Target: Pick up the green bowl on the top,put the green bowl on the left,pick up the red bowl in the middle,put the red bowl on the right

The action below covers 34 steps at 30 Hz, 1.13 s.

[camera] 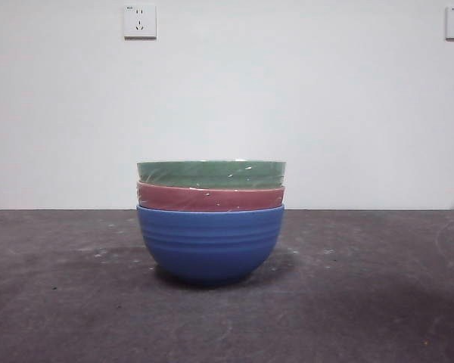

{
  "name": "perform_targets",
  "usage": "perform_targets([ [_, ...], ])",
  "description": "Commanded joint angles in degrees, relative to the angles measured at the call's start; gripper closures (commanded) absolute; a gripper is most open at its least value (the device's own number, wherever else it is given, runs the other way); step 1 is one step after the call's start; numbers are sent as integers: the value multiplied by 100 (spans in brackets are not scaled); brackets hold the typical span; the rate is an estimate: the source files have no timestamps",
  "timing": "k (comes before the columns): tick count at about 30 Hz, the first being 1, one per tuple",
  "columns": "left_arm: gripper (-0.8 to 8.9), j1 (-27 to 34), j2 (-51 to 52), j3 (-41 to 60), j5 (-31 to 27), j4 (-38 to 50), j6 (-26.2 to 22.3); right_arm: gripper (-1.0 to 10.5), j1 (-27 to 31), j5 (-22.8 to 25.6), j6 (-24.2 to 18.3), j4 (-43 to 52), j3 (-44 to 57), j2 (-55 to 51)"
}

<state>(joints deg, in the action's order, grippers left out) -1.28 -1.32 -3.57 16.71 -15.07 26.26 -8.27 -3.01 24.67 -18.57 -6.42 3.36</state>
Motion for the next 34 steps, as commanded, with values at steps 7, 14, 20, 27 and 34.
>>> perform_targets([
  [7, 821, 11, -935, -1172, 72, -260, 31, 957, 0, -9, -59, -343, -1410, 1021],
  [14, 821, 11, -2194, -2339, 732, -350, -824, 957, 0, -216, -925, -861, -2710, 2166],
  [20, 821, 4, -3427, -3447, 1359, -1102, -1751, 949, 0, -822, -1829, -1530, -3781, 3217],
  [27, 818, -166, -4533, -4387, 1838, -1989, -2621, 946, 0, -1596, -2664, -2236, -4457, 4183],
  [34, 574, -811, -4988, -4570, 2031, -2011, -2778, 681, -11, -1810, -2710, -2256, -4465, 4610],
])
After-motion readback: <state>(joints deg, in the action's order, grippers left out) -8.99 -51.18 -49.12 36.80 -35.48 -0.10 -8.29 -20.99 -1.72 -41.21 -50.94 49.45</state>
